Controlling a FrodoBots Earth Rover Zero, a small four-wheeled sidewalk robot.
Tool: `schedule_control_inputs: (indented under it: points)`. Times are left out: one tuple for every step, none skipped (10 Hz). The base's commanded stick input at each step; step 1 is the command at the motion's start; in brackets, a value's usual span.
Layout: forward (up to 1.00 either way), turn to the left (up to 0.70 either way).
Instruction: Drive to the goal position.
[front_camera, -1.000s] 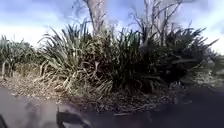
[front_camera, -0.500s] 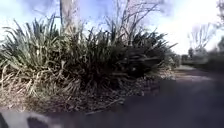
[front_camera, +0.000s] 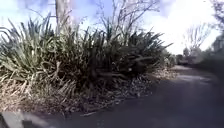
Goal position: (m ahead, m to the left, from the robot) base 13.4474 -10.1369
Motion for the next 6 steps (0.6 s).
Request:
schedule_control_inputs:
  points:
    - [0.00,-0.45]
    - [0.00,-0.45]
    - [0.00,-0.45]
    - [0.00,-0.45]
    - [0.00,-0.45]
    - [0.00,-0.45]
